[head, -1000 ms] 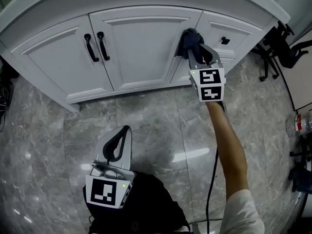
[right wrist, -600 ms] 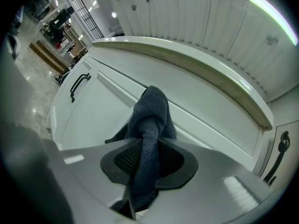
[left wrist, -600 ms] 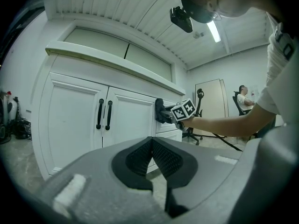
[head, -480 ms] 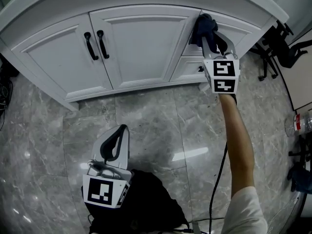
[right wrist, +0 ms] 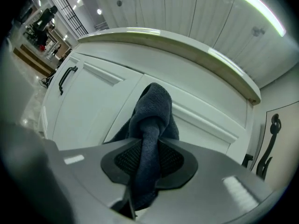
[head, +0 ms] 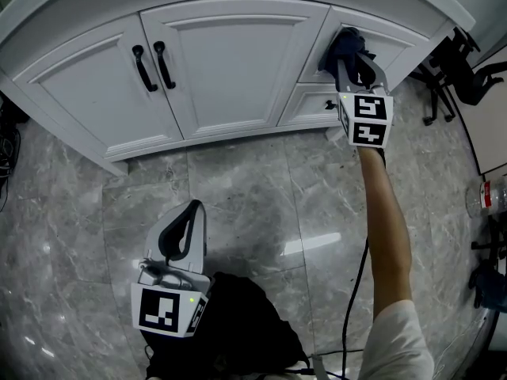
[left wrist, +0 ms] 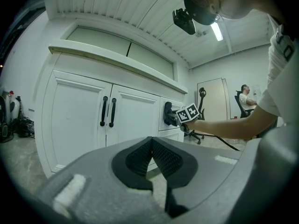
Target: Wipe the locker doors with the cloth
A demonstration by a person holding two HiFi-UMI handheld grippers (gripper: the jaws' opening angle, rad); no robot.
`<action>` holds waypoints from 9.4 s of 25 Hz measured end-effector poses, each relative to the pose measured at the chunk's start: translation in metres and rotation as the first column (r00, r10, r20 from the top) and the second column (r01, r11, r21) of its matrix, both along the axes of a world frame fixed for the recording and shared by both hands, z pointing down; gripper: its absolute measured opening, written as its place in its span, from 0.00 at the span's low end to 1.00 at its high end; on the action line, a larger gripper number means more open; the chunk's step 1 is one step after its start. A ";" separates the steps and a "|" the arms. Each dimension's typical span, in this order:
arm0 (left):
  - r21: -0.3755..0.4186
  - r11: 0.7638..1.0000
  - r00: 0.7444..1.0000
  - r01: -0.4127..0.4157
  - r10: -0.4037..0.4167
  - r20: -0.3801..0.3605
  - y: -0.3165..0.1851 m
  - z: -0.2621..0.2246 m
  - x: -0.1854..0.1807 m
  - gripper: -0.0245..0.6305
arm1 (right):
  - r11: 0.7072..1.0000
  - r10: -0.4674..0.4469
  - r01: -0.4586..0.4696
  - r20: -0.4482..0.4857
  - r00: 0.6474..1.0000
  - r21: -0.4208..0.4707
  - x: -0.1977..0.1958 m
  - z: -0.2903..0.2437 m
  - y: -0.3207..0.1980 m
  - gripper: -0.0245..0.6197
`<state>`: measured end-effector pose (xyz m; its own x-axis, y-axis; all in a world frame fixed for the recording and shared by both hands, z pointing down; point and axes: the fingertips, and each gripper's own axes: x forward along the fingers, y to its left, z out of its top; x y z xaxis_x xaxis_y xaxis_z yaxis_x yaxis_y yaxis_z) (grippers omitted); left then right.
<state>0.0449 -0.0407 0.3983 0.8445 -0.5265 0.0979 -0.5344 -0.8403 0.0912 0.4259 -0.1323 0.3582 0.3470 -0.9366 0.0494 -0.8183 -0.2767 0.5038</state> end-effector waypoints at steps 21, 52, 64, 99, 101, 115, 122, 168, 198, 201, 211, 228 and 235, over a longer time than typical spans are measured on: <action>-0.027 1.000 0.999 0.002 -0.001 0.032 -0.005 0.019 0.002 0.04 | 0.997 0.021 -0.012 0.105 0.994 -0.082 -0.010 0.130 0.008 0.16; -0.067 0.997 0.996 0.032 -0.026 0.083 -0.018 0.049 -0.001 0.04 | 0.948 0.058 -0.013 0.135 0.989 -0.317 0.009 0.280 0.013 0.16; -0.077 0.997 0.996 0.025 -0.018 0.091 -0.015 0.055 0.004 0.04 | 0.908 0.179 -0.110 0.138 0.974 -0.405 0.068 0.310 0.045 0.16; -0.069 0.997 0.997 0.034 -0.029 0.072 -0.012 0.043 -0.006 0.04 | 0.921 0.278 -0.217 0.154 0.948 -0.325 0.134 0.226 0.057 0.17; -0.067 0.997 0.997 0.035 -0.030 0.067 -0.011 0.040 -0.007 0.04 | 0.921 0.275 -0.218 0.142 0.951 -0.322 0.135 0.214 0.057 0.17; -0.050 0.998 0.999 0.029 -0.028 0.022 -0.005 0.023 -0.015 0.04 | 0.933 0.277 -0.245 0.088 0.957 -0.265 0.139 0.129 0.065 0.17; -0.043 0.999 1.000 0.021 -0.021 0.003 -0.001 0.016 -0.016 0.04 | 0.924 0.288 -0.259 0.066 0.955 -0.283 0.141 0.090 0.066 0.17; -0.050 0.998 0.999 0.043 -0.043 0.008 -0.004 0.019 -0.031 0.04 | 0.993 0.120 -0.119 0.214 0.969 -0.014 0.053 0.062 0.031 0.16; -0.046 0.989 0.986 0.141 -0.144 -0.078 -0.042 0.013 -0.089 0.04 | 0.990 0.073 -0.110 0.334 0.940 0.092 -0.035 0.053 0.097 0.16; -0.068 0.984 0.984 0.163 -0.167 -0.068 -0.059 -0.009 -0.106 0.04 | 0.992 0.048 -0.089 0.398 0.916 0.085 -0.071 0.028 0.101 0.16; -0.101 0.968 0.973 0.230 -0.225 0.058 -0.072 -0.180 -0.133 0.04 | 1.000 0.001 -0.002 0.524 0.852 0.002 -0.167 -0.079 0.121 0.16; -0.039 0.981 0.980 0.189 -0.186 0.068 0.000 -0.577 -0.102 0.04 | 0.994 -0.102 0.108 0.550 0.829 0.021 -0.208 -0.467 0.225 0.16; -0.035 0.988 0.987 0.154 -0.151 0.060 0.035 -0.626 -0.119 0.04 | 0.981 -0.193 0.179 0.526 0.828 0.078 -0.268 -0.545 0.245 0.16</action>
<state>-0.0738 -0.0054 -0.2274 0.7471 -0.6434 0.1666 -0.6612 -0.7450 0.0882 0.1583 0.1131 -0.1869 0.0933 -0.9841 0.1513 -0.9948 -0.0982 -0.0253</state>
